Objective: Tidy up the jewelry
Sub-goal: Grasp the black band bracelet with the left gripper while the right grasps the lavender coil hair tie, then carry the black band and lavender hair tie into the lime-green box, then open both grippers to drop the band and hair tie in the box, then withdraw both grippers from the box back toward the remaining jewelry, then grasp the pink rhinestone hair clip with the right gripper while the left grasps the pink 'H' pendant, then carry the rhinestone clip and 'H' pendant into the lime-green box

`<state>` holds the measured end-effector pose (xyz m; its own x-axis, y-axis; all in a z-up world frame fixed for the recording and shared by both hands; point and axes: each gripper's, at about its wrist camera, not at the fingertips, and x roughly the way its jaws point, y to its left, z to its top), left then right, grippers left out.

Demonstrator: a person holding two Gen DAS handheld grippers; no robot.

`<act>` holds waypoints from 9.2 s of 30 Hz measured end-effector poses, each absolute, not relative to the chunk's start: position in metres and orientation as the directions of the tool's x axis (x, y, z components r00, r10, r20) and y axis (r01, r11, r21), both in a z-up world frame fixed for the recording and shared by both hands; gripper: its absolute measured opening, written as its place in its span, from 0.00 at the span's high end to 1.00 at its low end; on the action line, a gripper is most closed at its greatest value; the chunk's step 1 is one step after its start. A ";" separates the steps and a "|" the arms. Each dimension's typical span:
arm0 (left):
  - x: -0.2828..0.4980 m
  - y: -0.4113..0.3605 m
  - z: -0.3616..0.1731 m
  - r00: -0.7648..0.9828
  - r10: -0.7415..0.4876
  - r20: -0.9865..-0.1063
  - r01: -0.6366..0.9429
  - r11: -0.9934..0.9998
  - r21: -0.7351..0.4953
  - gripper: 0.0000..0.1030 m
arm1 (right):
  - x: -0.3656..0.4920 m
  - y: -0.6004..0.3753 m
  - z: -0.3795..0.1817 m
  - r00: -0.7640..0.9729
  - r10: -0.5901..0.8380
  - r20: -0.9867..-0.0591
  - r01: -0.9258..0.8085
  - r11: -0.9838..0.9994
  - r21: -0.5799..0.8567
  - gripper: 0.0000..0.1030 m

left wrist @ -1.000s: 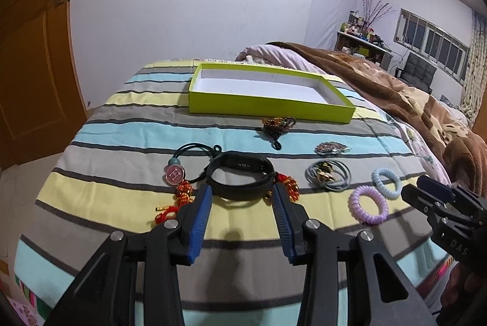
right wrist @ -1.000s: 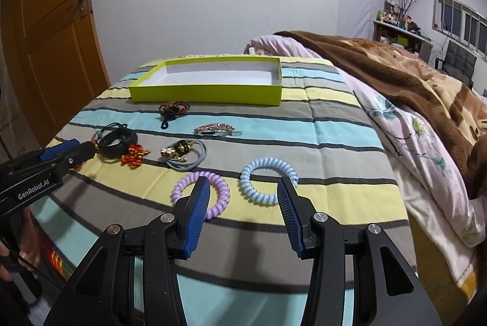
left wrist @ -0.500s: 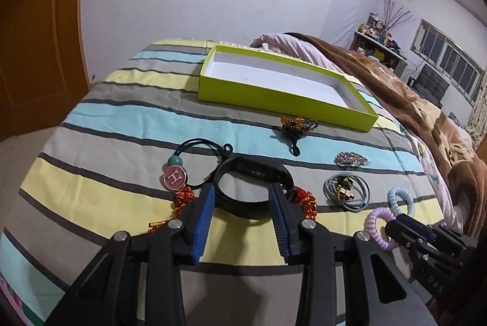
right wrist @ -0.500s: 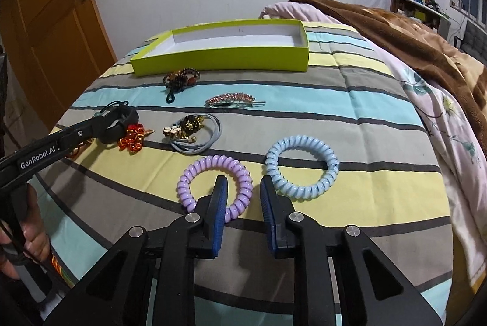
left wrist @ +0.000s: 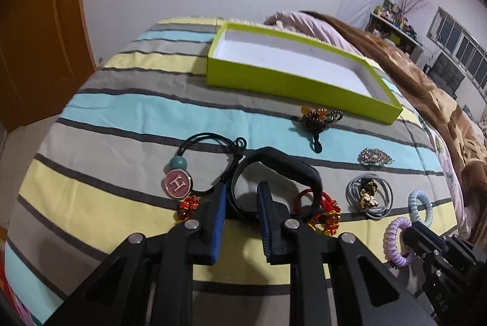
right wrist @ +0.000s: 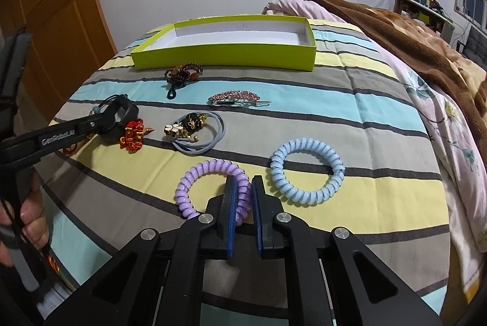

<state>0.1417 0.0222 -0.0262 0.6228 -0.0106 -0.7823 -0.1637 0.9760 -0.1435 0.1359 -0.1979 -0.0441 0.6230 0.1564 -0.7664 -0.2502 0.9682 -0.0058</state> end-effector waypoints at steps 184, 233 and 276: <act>0.060 0.047 0.016 0.792 -0.020 -0.610 -0.043 0.995 -0.088 0.63 | 0.085 -0.188 0.007 0.723 0.284 -0.629 -0.327 0.944 0.051 0.63; 0.149 0.064 -0.027 0.649 -0.072 -0.757 -0.071 0.985 -0.155 0.79 | 0.236 -0.167 -0.044 0.535 0.222 -0.815 -0.566 0.811 -0.151 0.66; 0.070 0.015 0.068 0.837 -0.114 -0.534 0.063 0.992 -0.113 0.79 | 0.095 -0.187 0.048 0.765 0.277 -0.582 -0.354 0.935 -0.020 0.82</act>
